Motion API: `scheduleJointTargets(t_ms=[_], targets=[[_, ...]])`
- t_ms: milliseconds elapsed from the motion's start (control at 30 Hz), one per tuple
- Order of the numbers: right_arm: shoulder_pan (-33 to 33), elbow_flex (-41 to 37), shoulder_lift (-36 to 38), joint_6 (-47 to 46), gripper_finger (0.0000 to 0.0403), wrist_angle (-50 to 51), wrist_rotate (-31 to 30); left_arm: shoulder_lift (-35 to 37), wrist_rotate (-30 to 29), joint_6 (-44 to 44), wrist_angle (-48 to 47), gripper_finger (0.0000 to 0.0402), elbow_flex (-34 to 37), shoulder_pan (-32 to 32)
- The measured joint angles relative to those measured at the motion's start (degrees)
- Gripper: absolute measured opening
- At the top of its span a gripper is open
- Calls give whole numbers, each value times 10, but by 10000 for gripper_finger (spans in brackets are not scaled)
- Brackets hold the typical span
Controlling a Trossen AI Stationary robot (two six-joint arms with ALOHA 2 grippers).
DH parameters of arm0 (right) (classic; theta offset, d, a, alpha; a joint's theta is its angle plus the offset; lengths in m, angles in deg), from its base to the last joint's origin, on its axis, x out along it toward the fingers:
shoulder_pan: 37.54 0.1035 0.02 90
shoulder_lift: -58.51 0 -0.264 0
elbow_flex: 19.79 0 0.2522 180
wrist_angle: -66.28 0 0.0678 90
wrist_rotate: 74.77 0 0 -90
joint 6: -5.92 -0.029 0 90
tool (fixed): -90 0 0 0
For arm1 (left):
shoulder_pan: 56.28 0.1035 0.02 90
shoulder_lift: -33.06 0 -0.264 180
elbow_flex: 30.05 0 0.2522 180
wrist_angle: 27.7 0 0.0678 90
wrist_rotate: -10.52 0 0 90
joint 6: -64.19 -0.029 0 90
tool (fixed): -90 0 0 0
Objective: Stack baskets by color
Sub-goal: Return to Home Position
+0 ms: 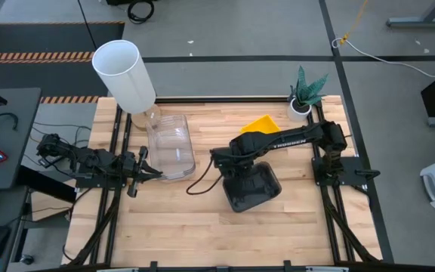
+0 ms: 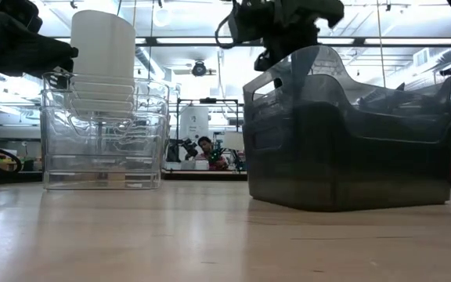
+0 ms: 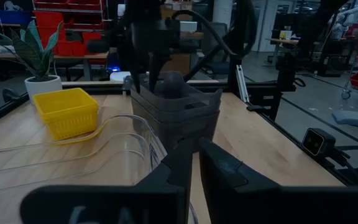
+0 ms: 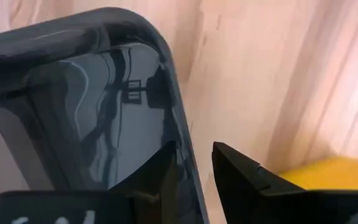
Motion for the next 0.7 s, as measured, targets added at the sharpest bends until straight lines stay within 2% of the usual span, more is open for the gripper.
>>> scheduleJointTargets(t_ms=[200, 367, 533, 700], targets=[[-7, 46, 0, -55, 109, 43, 0, 0, 0, 0, 0, 33, 0, 0], [-6, 54, 0, -57, 109, 50, 0, 0, 0, 0, 0, 28, 0, 0], [-7, 28, 5, -60, 109, 43, -14, 0, 0, 0, 0, 33, 0, 0], [0, -24, 59, -59, 104, -45, -20, 0, 0, 0, 0, 39, 0, 0]])
